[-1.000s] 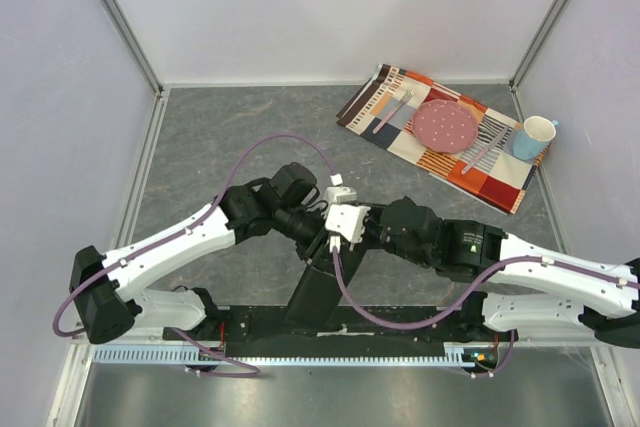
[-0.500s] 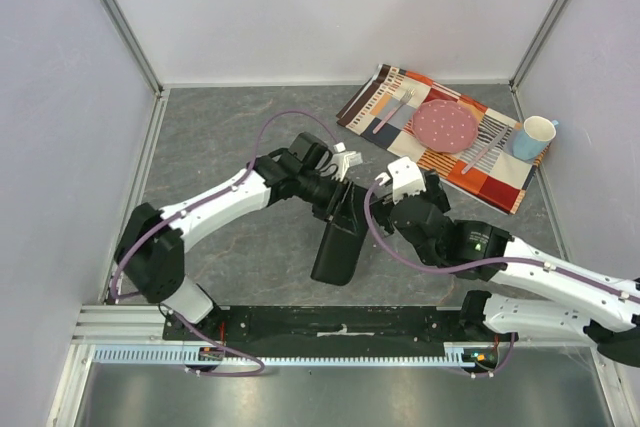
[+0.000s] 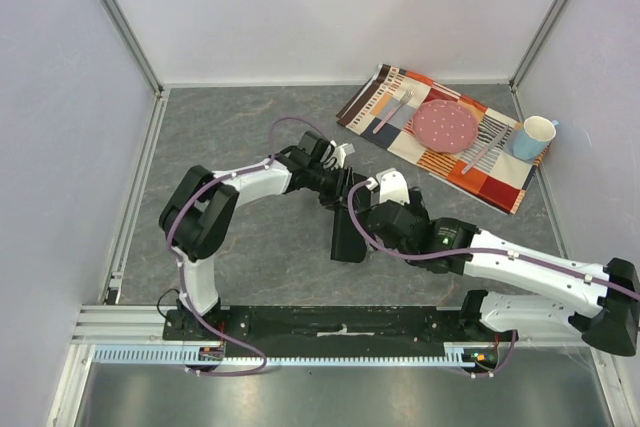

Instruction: Sort the hair-cutting tools

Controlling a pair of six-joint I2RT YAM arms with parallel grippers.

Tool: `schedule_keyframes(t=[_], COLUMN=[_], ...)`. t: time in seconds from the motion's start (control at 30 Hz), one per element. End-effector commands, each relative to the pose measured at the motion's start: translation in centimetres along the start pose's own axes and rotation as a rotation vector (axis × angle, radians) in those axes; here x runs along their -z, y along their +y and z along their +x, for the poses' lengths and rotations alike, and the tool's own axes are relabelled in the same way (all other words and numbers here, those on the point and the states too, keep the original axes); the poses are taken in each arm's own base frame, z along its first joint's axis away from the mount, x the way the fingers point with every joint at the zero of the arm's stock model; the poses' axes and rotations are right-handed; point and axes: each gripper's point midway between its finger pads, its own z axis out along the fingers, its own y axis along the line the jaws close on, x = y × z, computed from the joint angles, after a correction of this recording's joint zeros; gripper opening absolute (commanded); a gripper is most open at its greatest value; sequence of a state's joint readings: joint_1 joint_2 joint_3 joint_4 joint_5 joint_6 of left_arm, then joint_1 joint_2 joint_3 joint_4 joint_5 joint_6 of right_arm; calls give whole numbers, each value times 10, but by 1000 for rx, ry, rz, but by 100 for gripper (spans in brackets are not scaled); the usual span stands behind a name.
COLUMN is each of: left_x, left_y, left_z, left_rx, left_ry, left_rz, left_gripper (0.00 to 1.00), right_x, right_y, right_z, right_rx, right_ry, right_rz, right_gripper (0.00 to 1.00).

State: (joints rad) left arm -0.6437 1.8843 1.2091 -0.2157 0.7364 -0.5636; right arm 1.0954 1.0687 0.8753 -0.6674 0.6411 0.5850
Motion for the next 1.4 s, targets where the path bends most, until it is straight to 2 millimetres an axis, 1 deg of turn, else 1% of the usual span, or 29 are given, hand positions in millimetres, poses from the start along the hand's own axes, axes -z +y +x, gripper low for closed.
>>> schedule_keyframes(t=[0.0, 0.07, 0.1, 0.17, 0.2, 0.27, 0.3, 0.43, 0.53, 0.57, 0.6, 0.63, 0.67, 0.7, 0.73, 0.8, 0.87, 0.9, 0.97, 1.0, 1.03, 1.07, 1.1, 1.13, 1.23, 1.27, 1.3, 1.33, 1.37], left_x=[-7, -12, -14, -19, -20, -19, -17, -1, 17, 30, 37, 48, 64, 75, 93, 126, 152, 171, 189, 206, 208, 214, 221, 233, 256, 263, 264, 274, 276], left_y=[4, 10, 14, 24, 27, 33, 34, 30, 23, 14, 10, 6, -2, -5, -7, -19, -16, -27, -25, -37, -33, -36, -38, -47, -58, -62, -56, -62, -61], left_z=[-30, -30, -29, -28, -28, -28, -29, -38, -48, -53, -55, -67, -66, -70, -84, -86, -90, -89, -85, -86, -78, -75, -73, -67, -54, -51, -46, -40, -37], left_rx=[48, 56, 61, 76, 79, 80, 79, 46, 22, 10, -11, -34, -38, -68, -92, -129, -135, -162, -177, -216, -219, -232, -243, -270, -321, -336, -335, -349, -356], left_ry=[-56, -41, -35, -21, -19, -21, -25, -59, -96, -118, -127, -170, -179, -199, -263, -321, -391, -437, -489, -554, -562, -587, -619, -674, -775, -796, -803, -831, -833], left_rz=[27, 30, 28, 20, 17, 0, -6, -32, -78, -87, -102, -138, -171, -202, -269, -337, -420, -432, -478, -482, -491, -490, -494, -480, -468, -467, -485, -483, -495], left_gripper=[12, 17, 25, 32, 42, 53, 64, 67, 71, 84, 86, 88, 97, 100, 100, 100, 100, 100, 100, 100, 100, 100, 100, 100, 100, 100, 100, 100, 100], right_x=[4, 5, 5, 6, 7, 7, 8, 10, 13, 13, 14, 15, 16, 16, 18, 20, 21, 21, 22, 21, 20, 19, 17, 15, 2, -9, -15, -24, -34], right_y=[3, 4, 5, 7, 8, 8, 8, 4, 2, 1, 0, -2, -4, -5, -7, -7, -13, -14, -27, -29, -34, -43, -46, -49, -58, -68, -69, -84, -88], right_z=[1, -1, -2, -5, -6, -8, -9, -16, -22, -24, -26, -30, -32, -35, -43, -54, -63, -70, -80, -86, -90, -95, -100, -104, -110, -111, -111, -111, -112], right_rx=[-59, -77, -79, -91, -91, -93, -94, -123, -142, -148, -150, -153, -153, -154, -160, -157, -140, -130, -118, -118, -114, -117, -115, -115, -94, -86, -91, -113, -117], right_ry=[30, 28, 28, 27, 28, 30, 27, 1, -20, -24, -32, -45, -53, -57, -76, -95, -120, -133, -165, -178, -186, -202, -203, -207, -197, -180, -159, -135, -115], right_rz=[-6, -10, -15, -20, -22, -18, -19, 1, 5, 9, 10, 22, 30, 36, 48, 58, 98, 119, 193, 217, 243, 293, 316, 335, 380, 410, 398, 425, 423], right_gripper=[98, 98, 98, 98, 98, 98, 98, 98, 98, 98, 98, 98, 98, 98, 98, 98, 98, 98, 98, 98, 98, 98, 98, 98, 98, 98, 98, 98, 98])
